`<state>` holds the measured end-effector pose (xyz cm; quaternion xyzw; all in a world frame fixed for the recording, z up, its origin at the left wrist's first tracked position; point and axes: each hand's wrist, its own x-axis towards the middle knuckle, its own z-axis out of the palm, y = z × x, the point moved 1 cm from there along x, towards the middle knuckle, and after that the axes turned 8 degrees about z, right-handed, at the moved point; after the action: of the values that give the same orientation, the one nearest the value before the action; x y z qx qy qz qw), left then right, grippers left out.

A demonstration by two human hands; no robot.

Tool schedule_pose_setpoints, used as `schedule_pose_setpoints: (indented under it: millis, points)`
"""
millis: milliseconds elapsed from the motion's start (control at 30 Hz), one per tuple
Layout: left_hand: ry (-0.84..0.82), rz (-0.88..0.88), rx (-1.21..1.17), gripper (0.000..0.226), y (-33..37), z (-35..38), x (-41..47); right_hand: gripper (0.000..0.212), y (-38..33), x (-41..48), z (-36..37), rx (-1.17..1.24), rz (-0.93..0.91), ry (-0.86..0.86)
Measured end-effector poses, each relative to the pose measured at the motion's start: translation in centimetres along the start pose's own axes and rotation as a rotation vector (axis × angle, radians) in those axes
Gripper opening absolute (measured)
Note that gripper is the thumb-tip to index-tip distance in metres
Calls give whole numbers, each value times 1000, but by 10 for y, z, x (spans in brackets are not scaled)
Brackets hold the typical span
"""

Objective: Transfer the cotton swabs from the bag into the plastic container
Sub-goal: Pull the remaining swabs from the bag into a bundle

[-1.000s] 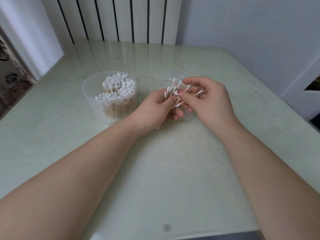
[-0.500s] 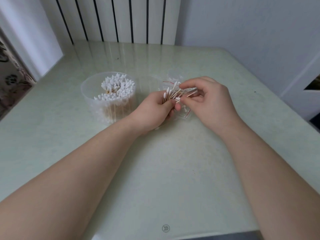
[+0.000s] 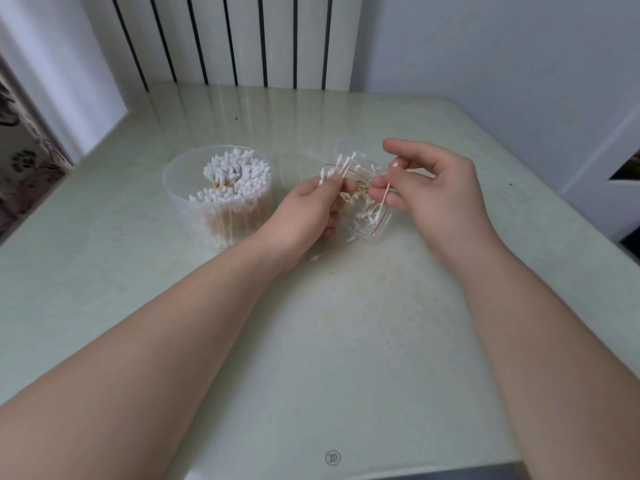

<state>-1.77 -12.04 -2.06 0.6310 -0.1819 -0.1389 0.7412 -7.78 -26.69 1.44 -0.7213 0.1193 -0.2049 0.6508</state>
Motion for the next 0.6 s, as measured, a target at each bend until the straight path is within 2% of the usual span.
schedule_pose_setpoints:
  millis: [100, 167, 300, 400, 467, 533, 600]
  points:
    - [-4, 43, 35, 27, -1, -1, -2, 13, -1, -1, 2, 160, 66, -5]
    - [-24, 50, 21, 26, -1, -1, -4, 10, 1, 0, 2, 162, 73, -26]
    - [-132, 58, 71, 31, 1, -1, -8, 11, 12, 0, 5, -410, -141, 34]
    - [-106, 74, 128, 31, -1, -1, -6, 18, 12, -3, 8, -462, -155, 48]
    - [-65, 46, 52, 27, 0, -1, -3, 18, 12, -1, 6, -457, -177, 39]
    - [-35, 9, -16, 27, 3, -2, -3, 18, 14, 0, 4, -546, -244, -65]
    - [-5, 2, -58, 28, 5, -2, -3, 16, 17, -2, 4, -752, -326, -247]
